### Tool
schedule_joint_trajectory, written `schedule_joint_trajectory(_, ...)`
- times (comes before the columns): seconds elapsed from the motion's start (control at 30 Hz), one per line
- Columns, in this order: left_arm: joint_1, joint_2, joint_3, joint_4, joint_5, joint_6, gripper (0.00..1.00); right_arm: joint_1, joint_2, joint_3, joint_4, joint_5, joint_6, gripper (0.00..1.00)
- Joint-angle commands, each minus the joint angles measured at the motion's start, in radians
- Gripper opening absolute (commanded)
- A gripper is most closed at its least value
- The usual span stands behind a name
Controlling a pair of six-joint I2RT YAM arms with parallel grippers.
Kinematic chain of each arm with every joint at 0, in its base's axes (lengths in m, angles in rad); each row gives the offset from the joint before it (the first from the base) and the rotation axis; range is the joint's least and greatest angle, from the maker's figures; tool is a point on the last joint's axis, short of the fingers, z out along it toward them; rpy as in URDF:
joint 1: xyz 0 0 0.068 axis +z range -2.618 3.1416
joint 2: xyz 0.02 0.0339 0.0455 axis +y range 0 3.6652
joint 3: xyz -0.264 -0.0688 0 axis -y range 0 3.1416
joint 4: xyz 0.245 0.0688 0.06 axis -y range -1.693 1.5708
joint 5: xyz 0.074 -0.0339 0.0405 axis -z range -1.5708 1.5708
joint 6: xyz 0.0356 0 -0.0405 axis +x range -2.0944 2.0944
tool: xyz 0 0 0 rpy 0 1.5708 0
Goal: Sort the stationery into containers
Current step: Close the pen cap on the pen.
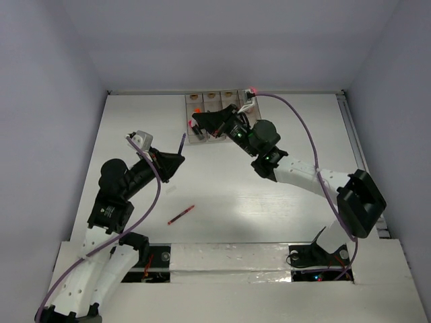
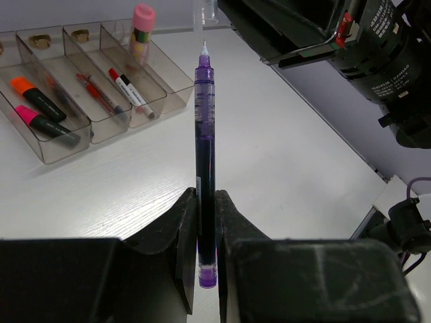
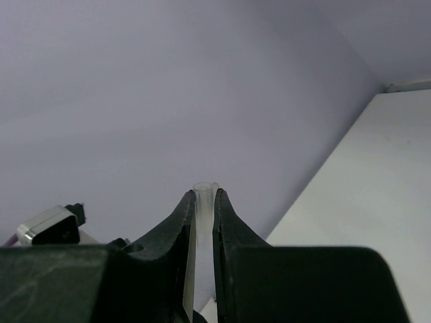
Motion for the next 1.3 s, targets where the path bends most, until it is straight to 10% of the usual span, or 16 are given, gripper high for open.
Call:
schedule_joint_trajectory(0.0, 0.006, -0.007, 0.011, 0.066, 0.026, -0.002, 0.0, 0.016, 0.002, 0.025, 0.163, -0.03, 0.075, 0.0)
schedule_joint_trajectory(1.27, 0.015, -0.009, 0.006, 0.07, 0.035, -0.011, 0.0, 0.034, 0.038, 0.058, 0.185, -0.062, 0.061, 0.0)
